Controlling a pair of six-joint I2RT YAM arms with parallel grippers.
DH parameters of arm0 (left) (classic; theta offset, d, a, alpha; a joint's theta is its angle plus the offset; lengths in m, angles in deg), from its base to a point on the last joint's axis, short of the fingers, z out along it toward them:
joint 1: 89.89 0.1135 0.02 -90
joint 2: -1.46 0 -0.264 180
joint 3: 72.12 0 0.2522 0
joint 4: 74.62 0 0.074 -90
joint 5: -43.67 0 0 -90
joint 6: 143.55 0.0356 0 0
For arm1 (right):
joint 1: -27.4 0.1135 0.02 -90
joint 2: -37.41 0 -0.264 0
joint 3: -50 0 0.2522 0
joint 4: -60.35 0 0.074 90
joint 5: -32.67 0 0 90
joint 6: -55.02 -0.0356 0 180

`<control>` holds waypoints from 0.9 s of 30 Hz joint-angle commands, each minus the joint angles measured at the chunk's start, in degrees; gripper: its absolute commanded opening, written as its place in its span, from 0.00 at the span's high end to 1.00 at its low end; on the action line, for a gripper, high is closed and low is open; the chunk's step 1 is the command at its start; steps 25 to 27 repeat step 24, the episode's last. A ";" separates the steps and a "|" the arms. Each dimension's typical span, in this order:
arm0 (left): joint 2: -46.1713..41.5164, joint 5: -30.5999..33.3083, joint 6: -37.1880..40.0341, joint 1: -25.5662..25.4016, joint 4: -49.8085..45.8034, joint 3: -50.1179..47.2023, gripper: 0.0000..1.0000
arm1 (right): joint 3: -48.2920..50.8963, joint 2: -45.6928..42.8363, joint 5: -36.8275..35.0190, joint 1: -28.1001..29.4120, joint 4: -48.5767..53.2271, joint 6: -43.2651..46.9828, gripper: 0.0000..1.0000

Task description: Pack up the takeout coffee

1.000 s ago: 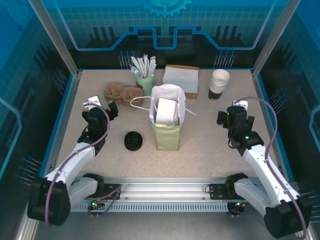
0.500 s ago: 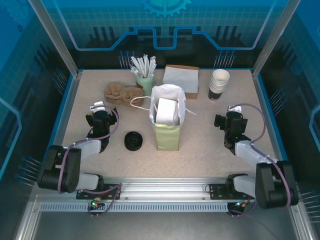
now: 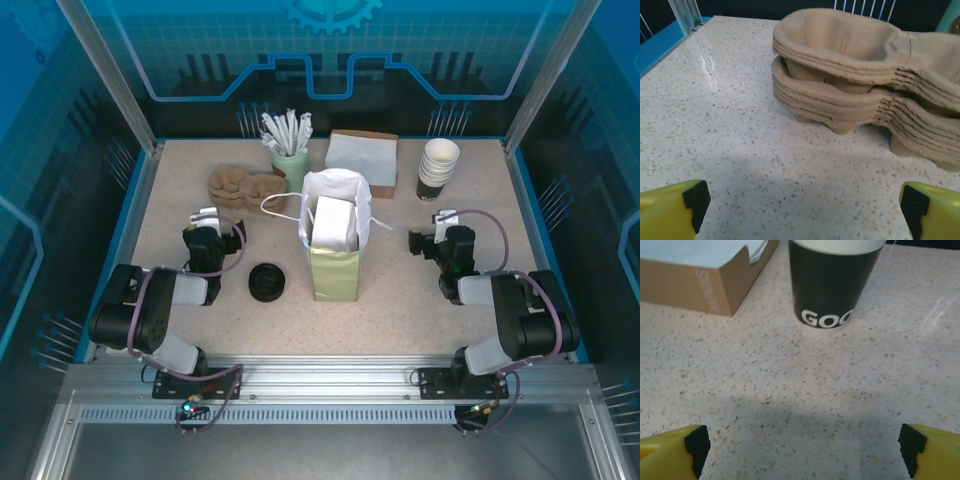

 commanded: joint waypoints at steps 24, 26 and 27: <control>0.18 -2.23 0.94 0.61 2.73 0.23 0.01 | -2.26 -0.04 2.11 -0.06 -1.91 0.98 0.00; 0.18 -2.23 0.94 0.61 2.73 0.23 0.01 | -2.26 -0.04 2.11 -0.06 -1.91 0.98 0.00; 0.18 -2.23 0.94 0.61 2.73 0.23 0.01 | -2.26 -0.04 2.11 -0.06 -1.91 0.98 0.00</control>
